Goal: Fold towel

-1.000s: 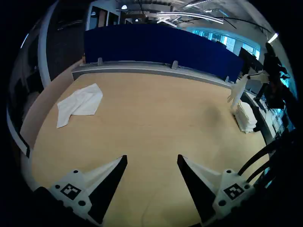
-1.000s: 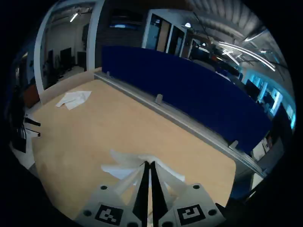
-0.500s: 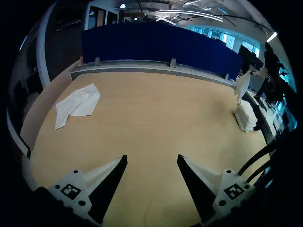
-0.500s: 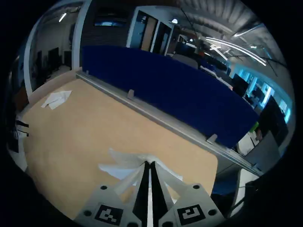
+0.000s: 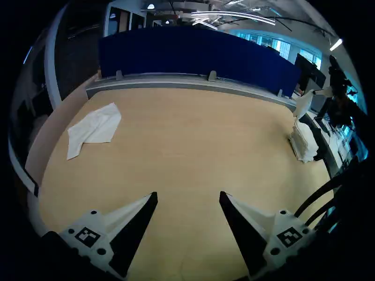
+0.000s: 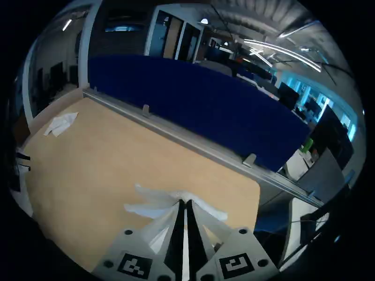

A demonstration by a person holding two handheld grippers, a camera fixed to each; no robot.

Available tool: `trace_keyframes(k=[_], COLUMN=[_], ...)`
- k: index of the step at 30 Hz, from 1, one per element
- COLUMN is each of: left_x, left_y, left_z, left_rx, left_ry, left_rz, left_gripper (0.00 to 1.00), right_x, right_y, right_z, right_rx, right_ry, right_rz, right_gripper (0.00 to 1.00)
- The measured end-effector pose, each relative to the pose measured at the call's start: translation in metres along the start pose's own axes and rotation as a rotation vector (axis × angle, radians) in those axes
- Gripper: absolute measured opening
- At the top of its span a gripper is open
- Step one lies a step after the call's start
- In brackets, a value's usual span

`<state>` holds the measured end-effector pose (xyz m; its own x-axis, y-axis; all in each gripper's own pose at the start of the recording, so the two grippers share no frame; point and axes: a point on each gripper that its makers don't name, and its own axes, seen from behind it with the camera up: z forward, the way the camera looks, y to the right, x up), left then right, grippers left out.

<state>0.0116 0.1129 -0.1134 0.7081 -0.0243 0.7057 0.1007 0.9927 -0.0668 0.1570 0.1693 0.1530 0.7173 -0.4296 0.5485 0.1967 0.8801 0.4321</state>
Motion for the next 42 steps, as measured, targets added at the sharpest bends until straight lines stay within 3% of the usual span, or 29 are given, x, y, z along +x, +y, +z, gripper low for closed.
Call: trace_keyframes(k=[7, 20, 32, 42], left_x=[0.003, -0.005, -0.003, -0.006], left_y=[0.009, 0.016, 0.014, 0.011], left_z=[0.002, 0.003, 0.000, -0.003], left_rx=[-0.016, -0.025, -0.017, -0.008], left_ry=[-0.001, -0.019, -0.012, -0.012], left_rz=[0.013, 0.032, 0.034, 0.034], left_gripper=[0.98, 0.98, 0.98, 0.98], right_x=[-0.035, -0.148, -0.213, -0.253], right_y=[0.004, 0.009, 0.004, 0.004], right_z=[-0.016, -0.024, -0.022, -0.004], right_rx=[-0.007, -0.038, -0.093, -0.163], right_ry=[-0.033, -0.171, -0.256, -0.294], right_rz=[0.029, 0.137, 0.234, 0.337], right_gripper=[0.03, 0.03, 0.03, 0.03])
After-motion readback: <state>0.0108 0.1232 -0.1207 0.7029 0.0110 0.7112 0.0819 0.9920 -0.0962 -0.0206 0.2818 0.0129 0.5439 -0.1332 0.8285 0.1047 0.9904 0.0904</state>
